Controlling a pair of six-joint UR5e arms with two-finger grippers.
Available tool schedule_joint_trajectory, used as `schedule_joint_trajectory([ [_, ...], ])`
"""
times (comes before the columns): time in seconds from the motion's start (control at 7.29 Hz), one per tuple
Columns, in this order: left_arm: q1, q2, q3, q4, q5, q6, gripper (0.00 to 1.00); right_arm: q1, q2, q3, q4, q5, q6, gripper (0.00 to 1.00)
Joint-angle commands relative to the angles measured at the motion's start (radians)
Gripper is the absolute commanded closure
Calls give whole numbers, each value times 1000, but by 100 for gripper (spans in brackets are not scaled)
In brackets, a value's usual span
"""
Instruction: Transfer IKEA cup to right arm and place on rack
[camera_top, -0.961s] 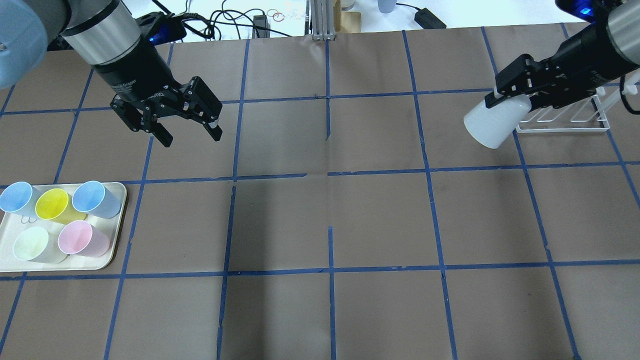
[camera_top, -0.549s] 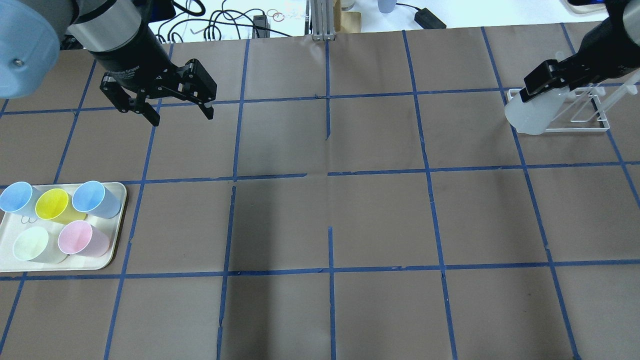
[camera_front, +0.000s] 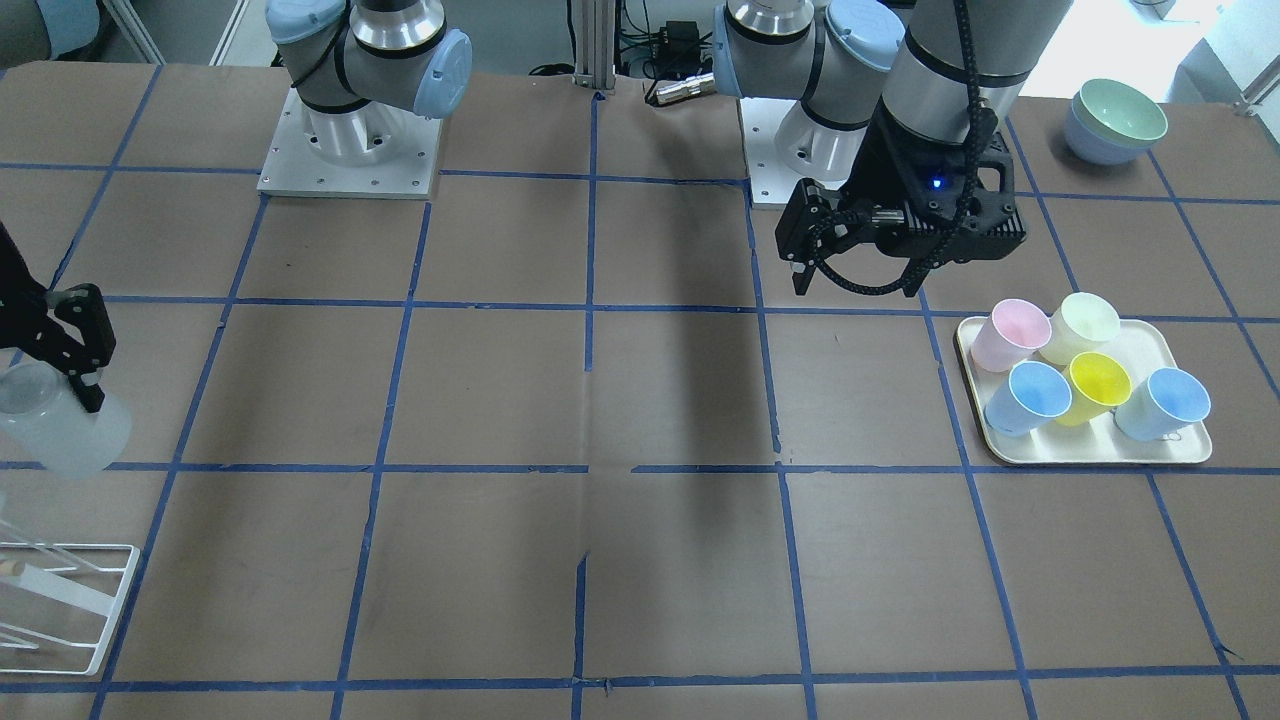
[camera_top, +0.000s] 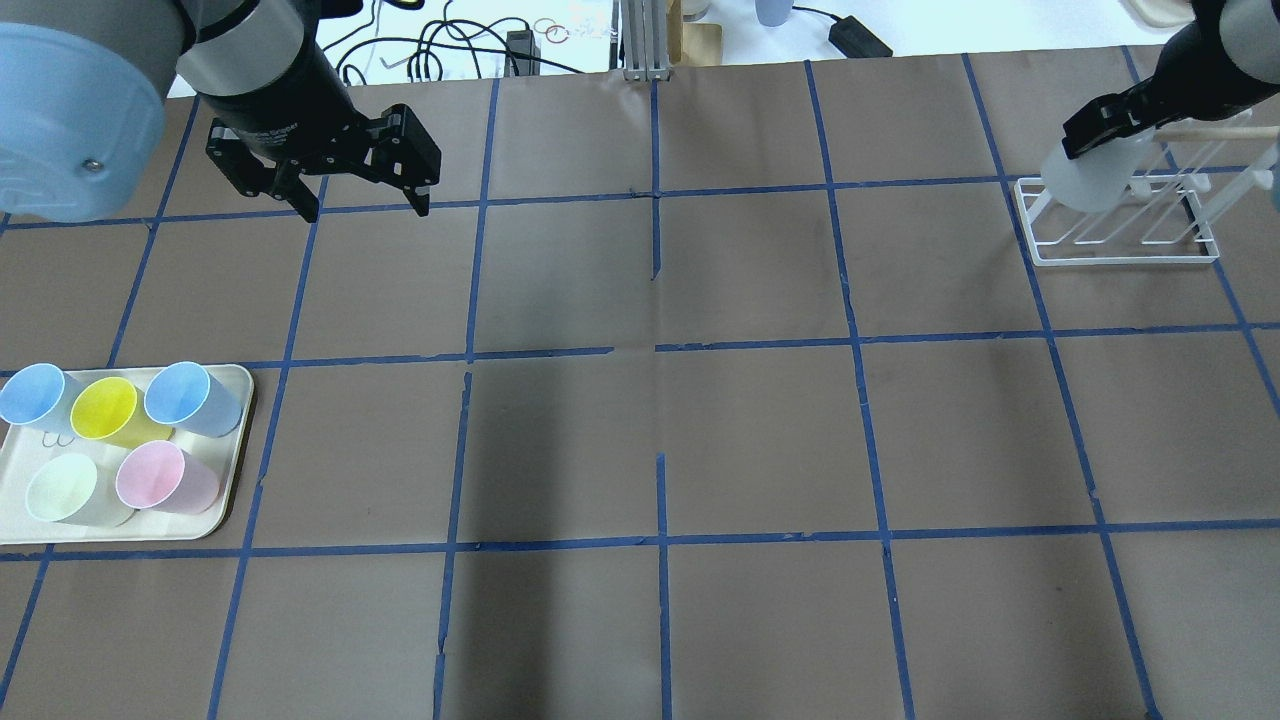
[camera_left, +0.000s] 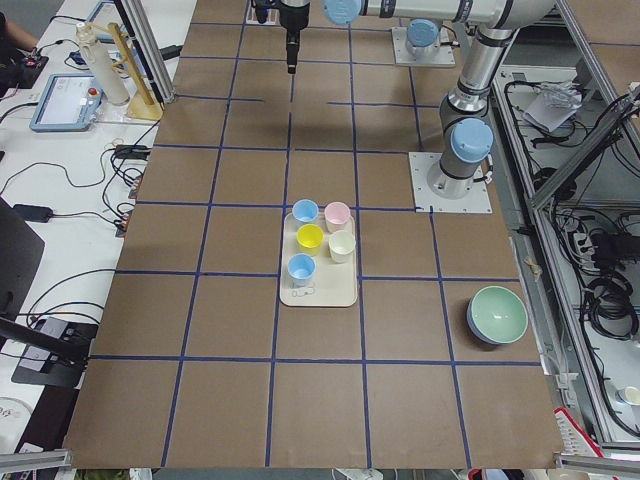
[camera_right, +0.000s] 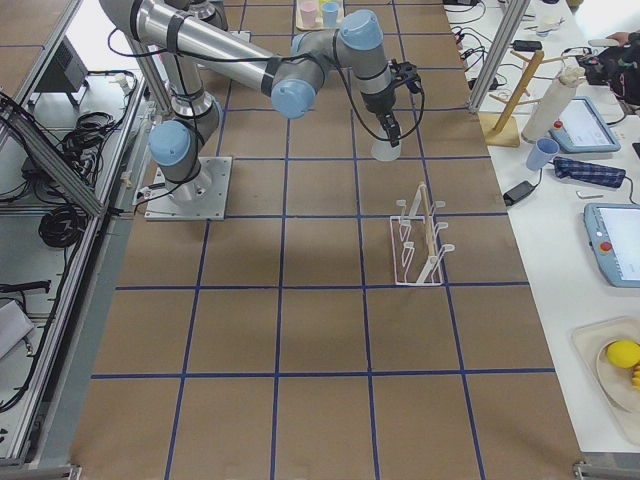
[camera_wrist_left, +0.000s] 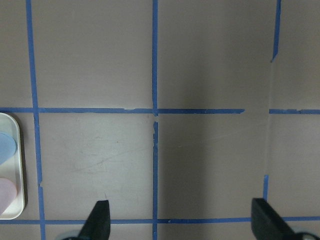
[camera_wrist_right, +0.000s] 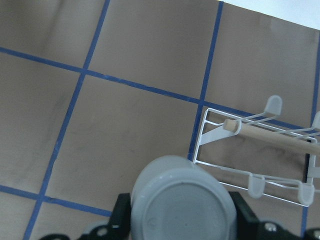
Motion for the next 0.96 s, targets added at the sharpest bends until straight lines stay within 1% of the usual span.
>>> schedule_joint_trajectory([
  [0.0, -9, 9, -13, 14, -2, -1, 0, -87, 41, -7, -55, 4, 3, 92],
  [0.41, -9, 15, -16, 14, 2, 5, 0, -110, 86, -10, -81, 6, 3, 91],
  [0.55, -7, 15, -16, 14, 2, 6, 0, -112, 102, -10, -114, 6, 3, 89],
  [0.82, -7, 15, -18, 14, 2, 8, 0, -121, 133, -9, -140, 6, 5, 88],
])
